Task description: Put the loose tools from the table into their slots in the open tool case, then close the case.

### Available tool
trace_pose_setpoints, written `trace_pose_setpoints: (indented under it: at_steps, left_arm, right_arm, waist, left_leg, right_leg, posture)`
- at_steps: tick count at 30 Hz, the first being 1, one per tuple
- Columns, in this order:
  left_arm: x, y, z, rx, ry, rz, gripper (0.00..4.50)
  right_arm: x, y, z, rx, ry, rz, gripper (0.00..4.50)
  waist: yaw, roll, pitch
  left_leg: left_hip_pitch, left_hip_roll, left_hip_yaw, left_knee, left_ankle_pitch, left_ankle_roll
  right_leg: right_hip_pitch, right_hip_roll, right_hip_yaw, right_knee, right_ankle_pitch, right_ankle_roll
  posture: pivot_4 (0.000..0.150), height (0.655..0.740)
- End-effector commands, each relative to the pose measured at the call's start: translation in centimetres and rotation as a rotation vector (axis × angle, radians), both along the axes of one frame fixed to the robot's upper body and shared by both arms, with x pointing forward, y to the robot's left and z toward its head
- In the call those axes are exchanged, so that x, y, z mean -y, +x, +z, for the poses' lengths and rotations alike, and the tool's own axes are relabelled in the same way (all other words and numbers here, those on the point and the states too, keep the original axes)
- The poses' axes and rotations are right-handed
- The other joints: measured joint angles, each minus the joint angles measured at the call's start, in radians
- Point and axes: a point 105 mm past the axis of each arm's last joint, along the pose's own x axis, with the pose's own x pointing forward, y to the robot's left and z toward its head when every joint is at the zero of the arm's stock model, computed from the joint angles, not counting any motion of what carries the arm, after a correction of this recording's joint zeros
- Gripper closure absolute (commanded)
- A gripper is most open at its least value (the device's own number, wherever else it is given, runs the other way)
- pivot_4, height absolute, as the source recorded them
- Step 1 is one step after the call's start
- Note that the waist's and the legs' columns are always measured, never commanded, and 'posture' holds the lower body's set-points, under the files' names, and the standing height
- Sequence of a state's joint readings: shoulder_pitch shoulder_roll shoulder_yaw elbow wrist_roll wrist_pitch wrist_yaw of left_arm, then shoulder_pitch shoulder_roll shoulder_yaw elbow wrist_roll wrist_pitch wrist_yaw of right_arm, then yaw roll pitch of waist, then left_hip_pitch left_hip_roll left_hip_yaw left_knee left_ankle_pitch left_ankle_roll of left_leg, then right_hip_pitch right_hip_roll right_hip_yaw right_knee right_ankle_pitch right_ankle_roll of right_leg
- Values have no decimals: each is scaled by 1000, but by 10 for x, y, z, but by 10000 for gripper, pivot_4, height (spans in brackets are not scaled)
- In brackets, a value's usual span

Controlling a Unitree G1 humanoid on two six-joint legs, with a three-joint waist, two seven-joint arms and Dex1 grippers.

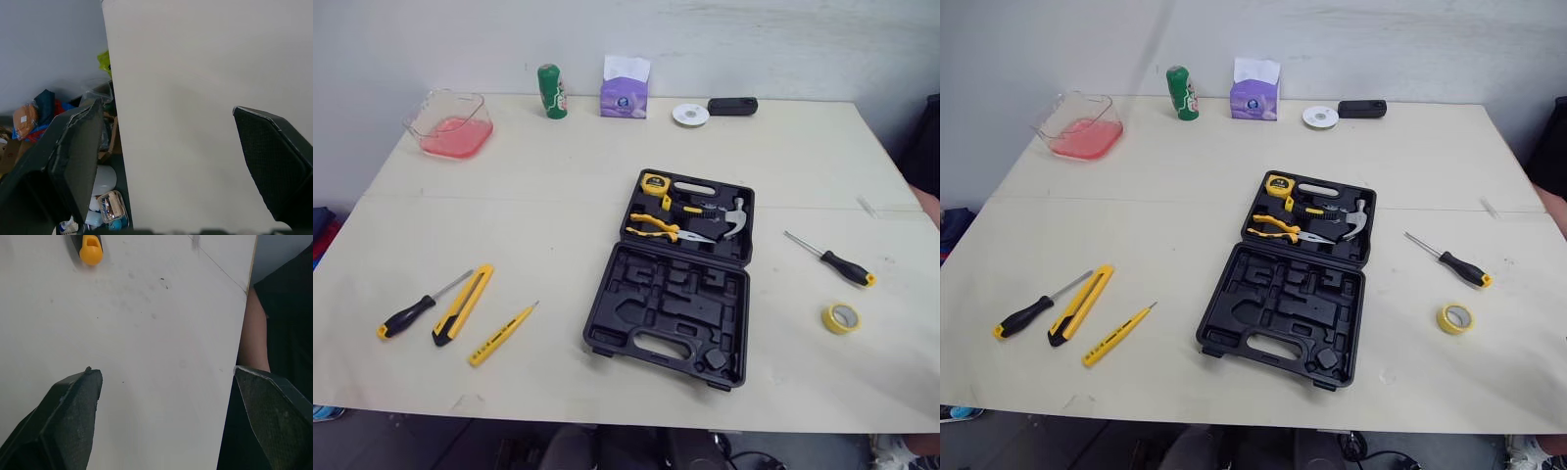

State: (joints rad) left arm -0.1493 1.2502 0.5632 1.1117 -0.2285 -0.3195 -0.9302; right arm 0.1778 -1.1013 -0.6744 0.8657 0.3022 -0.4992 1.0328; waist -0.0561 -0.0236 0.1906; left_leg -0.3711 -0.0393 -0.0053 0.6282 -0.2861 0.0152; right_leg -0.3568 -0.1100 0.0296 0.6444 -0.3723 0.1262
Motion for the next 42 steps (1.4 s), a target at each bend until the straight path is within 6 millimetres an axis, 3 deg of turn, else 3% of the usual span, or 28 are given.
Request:
trace_pose_setpoints:
  at_steps: [1,8,13,17,19,21,24,28,33,36,42]
  left_arm:
    - [1,4,17,58,-3,-16,429]
    - [17,19,23,111,-85,-105,429]
    - [36,37,34,142,-103,-195,429]
    - [81,55,33,94,-173,-392,429]
    - [116,61,30,29,-194,-525,429]
    - [131,61,28,1,-205,-570,429]
    - [169,76,39,33,-209,-680,429]
    - [205,91,42,14,-179,-786,429]
    - [231,108,40,-12,-165,-848,429]
    - [259,130,33,-29,-156,-898,429]
    - [309,155,21,-59,-166,-1002,27870]
  right_arm:
    - [-2,3,8,39,-7,8,0]
    - [-9,10,8,66,22,24,0]
    - [-29,27,20,86,132,97,0]
    - [-66,45,29,92,238,211,0]
    - [-94,49,28,52,272,301,0]
    - [-106,49,28,32,288,330,0]
    - [-135,57,31,25,295,409,0]
    - [-168,65,28,-7,311,497,0]
    - [-188,73,23,-24,330,533,0]
    - [-192,80,13,-53,297,551,0]
    - [-197,93,-2,-101,137,585,29033]
  waist:
    - [0,0,0]
    - [1,0,0]
    - [0,0,0]
    - [4,0,0]
    - [4,0,0]
    - [5,0,0]
    - [11,0,0]
    - [22,0,0]
    - [30,0,0]
    - [34,0,0]
    - [45,0,0]
  left_leg:
    - [0,0,0,0,0,0]
    - [0,0,0,1,0,0]
    - [0,1,0,1,0,0]
    - [0,1,0,1,0,0]
    - [-1,1,-1,1,0,-1]
    - [-2,1,-1,1,-1,-2]
    - [-4,1,-1,1,-2,-2]
    - [-4,1,-1,3,-2,-2]
    - [-4,1,-1,3,-1,-3]
    - [-5,1,-1,5,-1,-3]
    - [-11,1,-2,18,-1,-4]
  right_leg:
    - [0,0,0,0,0,0]
    - [0,0,0,1,0,0]
    - [0,0,0,1,0,0]
    - [0,0,0,1,0,0]
    - [0,0,0,1,0,0]
    - [-1,0,0,0,0,0]
    - [-2,0,0,-2,0,0]
    - [-2,0,0,-1,0,0]
    - [-2,2,-1,-1,0,0]
    - [-2,2,-2,-1,1,1]
    - [-3,5,-10,1,2,3]
  posture:
    - [1500,7400]
    - [1500,7400]
    - [1500,7400]
    - [1500,7400]
    - [1500,7400]
    - [1500,7400]
    - [1500,7400]
    - [1500,7400]
    - [1500,7400]
    - [1500,7400]
    - [1500,7400]
